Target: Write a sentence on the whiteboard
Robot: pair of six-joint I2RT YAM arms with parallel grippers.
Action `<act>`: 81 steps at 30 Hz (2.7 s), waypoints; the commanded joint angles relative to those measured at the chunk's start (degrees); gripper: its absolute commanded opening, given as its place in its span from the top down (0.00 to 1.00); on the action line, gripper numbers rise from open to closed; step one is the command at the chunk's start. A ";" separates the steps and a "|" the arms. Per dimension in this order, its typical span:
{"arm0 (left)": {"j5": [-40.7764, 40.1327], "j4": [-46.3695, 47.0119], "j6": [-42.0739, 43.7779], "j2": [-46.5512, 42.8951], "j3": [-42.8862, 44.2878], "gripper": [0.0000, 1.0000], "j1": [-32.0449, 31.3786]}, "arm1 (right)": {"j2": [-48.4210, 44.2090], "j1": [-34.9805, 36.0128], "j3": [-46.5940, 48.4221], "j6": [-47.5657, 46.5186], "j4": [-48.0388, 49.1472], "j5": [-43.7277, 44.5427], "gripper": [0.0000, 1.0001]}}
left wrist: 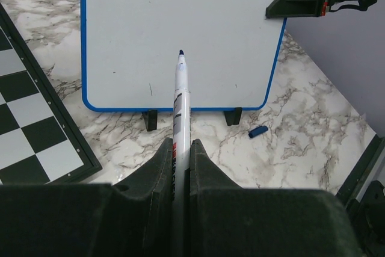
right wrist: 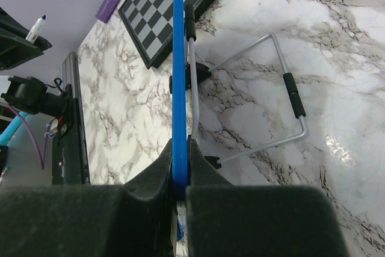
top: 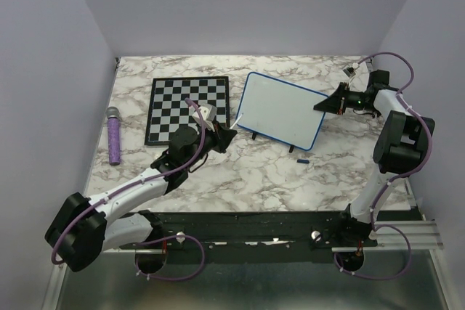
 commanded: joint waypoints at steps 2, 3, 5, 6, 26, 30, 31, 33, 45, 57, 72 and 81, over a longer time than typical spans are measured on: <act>1.87 2.68 -0.30 0.81 0.61 1.00 0.50 | 1.67 -0.88 1.45 -3.86 0.16 3.57 0.99; 1.78 2.68 -0.22 0.81 0.70 1.00 0.59 | 1.59 -0.88 1.45 -3.86 0.08 3.49 0.99; 1.87 2.94 -0.48 0.90 0.70 1.00 0.68 | 1.59 -0.97 1.45 -3.95 0.08 3.40 0.99; 1.95 2.94 -0.48 0.81 0.70 1.00 0.59 | 1.59 -0.88 1.45 -3.87 0.08 3.40 1.00; 2.57 2.15 0.13 2.56 1.93 1.00 1.12 | 1.68 -0.97 1.62 -4.04 -0.10 2.96 0.99; 3.10 2.15 0.22 3.35 2.63 1.00 1.47 | 1.68 -0.97 1.71 -4.04 -0.01 3.05 0.99; 3.10 2.15 0.14 3.88 2.72 1.00 1.56 | 1.68 -0.97 1.71 -4.04 -0.10 3.05 1.00; 3.45 2.68 0.05 4.32 3.07 1.00 1.82 | 1.68 -0.97 1.71 -4.04 -0.10 2.96 0.99; 4.94 4.08 -0.39 7.40 5.27 1.00 2.70 | 1.76 -0.97 1.80 -3.86 -0.10 2.87 0.99; 5.73 4.96 -0.74 8.54 5.36 1.00 3.31 | 1.85 -0.97 1.89 -3.95 -0.19 2.96 0.99; 6.70 6.72 -1.71 10.56 6.15 1.00 3.93 | 2.03 -0.97 1.97 -4.04 -0.36 2.70 0.99; 7.32 8.13 -2.24 13.37 8.34 1.00 4.10 | 2.03 -0.97 1.98 -4.13 -0.37 2.61 0.99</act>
